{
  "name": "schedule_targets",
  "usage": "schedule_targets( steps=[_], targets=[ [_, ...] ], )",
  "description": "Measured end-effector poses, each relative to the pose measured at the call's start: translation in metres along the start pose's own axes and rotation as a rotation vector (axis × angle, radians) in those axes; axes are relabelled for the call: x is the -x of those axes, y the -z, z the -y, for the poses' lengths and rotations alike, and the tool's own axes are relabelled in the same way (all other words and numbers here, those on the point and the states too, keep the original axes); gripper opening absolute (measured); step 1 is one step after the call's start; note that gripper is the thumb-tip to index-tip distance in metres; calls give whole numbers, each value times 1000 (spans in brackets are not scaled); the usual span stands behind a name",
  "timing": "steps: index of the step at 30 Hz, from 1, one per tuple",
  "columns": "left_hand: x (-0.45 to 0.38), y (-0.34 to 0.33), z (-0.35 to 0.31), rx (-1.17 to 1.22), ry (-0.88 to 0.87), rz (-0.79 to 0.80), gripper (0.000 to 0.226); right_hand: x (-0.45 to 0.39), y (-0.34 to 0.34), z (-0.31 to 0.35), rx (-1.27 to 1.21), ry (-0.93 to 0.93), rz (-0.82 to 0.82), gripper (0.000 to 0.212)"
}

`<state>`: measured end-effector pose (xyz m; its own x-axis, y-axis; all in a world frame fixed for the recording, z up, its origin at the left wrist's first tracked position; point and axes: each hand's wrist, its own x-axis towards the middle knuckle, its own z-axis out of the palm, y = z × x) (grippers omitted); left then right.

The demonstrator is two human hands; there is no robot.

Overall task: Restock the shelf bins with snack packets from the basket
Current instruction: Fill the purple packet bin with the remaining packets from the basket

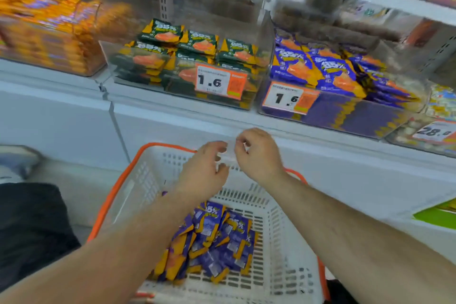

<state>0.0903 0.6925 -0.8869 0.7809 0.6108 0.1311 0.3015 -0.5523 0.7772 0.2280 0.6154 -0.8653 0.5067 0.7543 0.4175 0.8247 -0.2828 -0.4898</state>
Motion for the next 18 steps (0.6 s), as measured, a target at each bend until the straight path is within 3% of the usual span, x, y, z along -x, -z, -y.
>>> schedule_targets(
  steps=[3,7,10,15,18],
  targets=[
    [20,3,32,81,224,42,42,19,-43,-4,-45,-374,288,16],
    [33,0,56,125,366,29,34,54,-99,-30,-160,-799,567,21],
    [34,-6,70,130,446,46,32,87,-124,-47,-338,-1106,627,35],
    [35,-18,89,205,562,52,27,127,-153,-47,-414,-1383,702,46],
    [38,-22,95,240,616,51,26,134,-163,-41,-552,-1532,675,25]
  ],
)
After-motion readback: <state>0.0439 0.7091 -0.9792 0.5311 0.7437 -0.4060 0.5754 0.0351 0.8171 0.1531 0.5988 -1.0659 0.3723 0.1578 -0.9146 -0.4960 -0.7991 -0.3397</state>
